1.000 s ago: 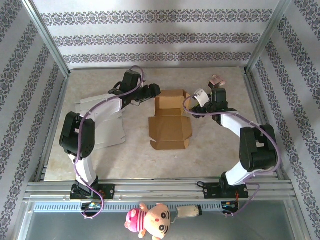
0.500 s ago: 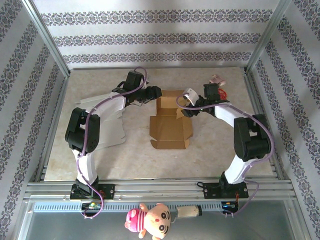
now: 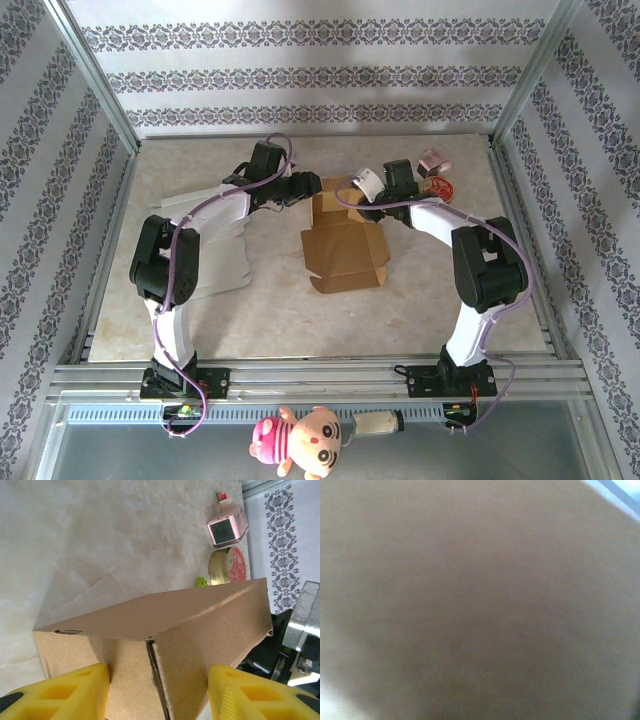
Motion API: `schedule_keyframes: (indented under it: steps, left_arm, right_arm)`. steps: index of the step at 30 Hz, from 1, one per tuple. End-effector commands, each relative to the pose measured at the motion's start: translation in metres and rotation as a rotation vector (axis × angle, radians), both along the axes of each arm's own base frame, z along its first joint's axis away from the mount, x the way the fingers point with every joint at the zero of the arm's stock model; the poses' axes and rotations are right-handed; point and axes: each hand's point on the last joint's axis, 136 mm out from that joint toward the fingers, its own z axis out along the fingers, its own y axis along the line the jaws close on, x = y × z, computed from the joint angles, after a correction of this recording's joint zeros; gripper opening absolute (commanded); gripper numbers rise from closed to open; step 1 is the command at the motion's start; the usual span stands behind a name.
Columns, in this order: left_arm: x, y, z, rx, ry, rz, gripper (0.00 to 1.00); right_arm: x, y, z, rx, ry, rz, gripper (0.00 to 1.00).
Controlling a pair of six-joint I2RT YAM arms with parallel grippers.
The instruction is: Fold the paper box
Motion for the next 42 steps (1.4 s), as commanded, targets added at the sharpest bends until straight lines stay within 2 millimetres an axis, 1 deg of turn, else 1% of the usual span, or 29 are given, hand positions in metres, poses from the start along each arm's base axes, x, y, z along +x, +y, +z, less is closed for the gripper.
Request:
schedule_keyframes:
  steps: [1,5,8,10,11,12,13,15,16,20,24,26,27,29,33,36,37,39,40,41,42]
  left_arm:
    - [-0.004,-0.017,0.018,-0.144,0.000,-0.011,0.53]
    - [-0.001,-0.016,0.039,-0.183,-0.033,0.015,0.54]
    - [-0.003,-0.010,0.047,-0.177,-0.059,0.043,0.58]
    - [-0.005,-0.006,0.051,-0.184,-0.076,0.066,0.61]
    - [-0.005,-0.004,0.053,-0.188,-0.083,0.077,0.62]
    - [-0.006,-0.003,0.055,-0.194,-0.092,0.087,0.63]
    - [-0.006,-0.002,0.057,-0.201,-0.097,0.093,0.63]
    - [-0.007,-0.001,0.056,-0.204,-0.093,0.101,0.64]
    - [-0.008,0.000,0.058,-0.204,-0.094,0.103,0.64]
    - [-0.015,0.004,0.060,-0.200,-0.099,0.107,0.64]
    - [-0.027,0.019,0.066,-0.158,-0.129,0.146,0.66]
    - [-0.034,0.027,0.071,-0.136,-0.148,0.165,0.68]
    - [-0.038,0.031,0.075,-0.130,-0.158,0.172,0.68]
    - [-0.048,0.037,0.082,-0.116,-0.175,0.177,0.72]
    - [-0.069,0.055,0.100,-0.051,-0.237,0.185,0.78]
    - [-0.085,0.075,0.106,0.047,-0.285,0.210,0.80]
    - [-0.090,0.082,0.106,0.080,-0.300,0.217,0.80]
    - [-0.101,0.090,0.106,0.124,-0.328,0.210,0.81]
    - [-0.105,0.094,0.105,0.141,-0.344,0.206,0.82]
    - [-0.110,0.097,0.104,0.150,-0.352,0.207,0.82]
    - [-0.113,0.099,0.103,0.154,-0.357,0.210,0.82]
  right_arm:
    - [-0.003,0.010,-0.013,-0.056,0.026,-0.059,0.12]
    - [-0.001,0.009,-0.006,-0.061,0.030,-0.082,0.10]
    - [0.000,0.009,-0.002,-0.061,0.025,-0.096,0.08]
    - [-0.001,0.011,0.002,-0.061,0.017,-0.093,0.09]
    - [-0.001,0.013,0.003,-0.061,0.012,-0.090,0.14]
    - [0.000,0.014,0.004,-0.060,0.010,-0.088,0.26]
    - [0.002,0.015,0.005,-0.058,0.007,-0.087,0.29]
    - [0.005,0.019,0.007,-0.049,0.008,-0.072,0.29]
    - [0.007,0.021,0.008,-0.045,0.003,-0.072,0.28]
    - [0.015,0.026,0.015,-0.014,-0.003,-0.058,0.15]
    - [0.020,0.026,0.019,0.021,0.006,-0.055,0.08]
    - [0.017,0.029,0.022,0.057,0.020,-0.035,0.00]
    - [0.015,0.029,0.024,0.076,0.030,-0.026,0.00]
    - [0.008,0.033,0.028,0.114,0.060,0.000,0.00]
    - [-0.011,0.033,0.042,0.119,0.066,0.041,0.00]
    - [-0.029,0.032,0.058,0.127,0.077,0.098,0.00]
    - [-0.040,0.035,0.062,0.131,0.107,0.148,0.00]
    - [-0.070,0.036,0.068,0.055,0.178,0.302,0.00]
    - [-0.079,0.029,0.070,-0.047,0.193,0.337,0.00]
    - [-0.089,0.018,0.070,-0.164,0.218,0.365,0.00]
    - [-0.093,0.010,0.073,-0.257,0.228,0.381,0.00]
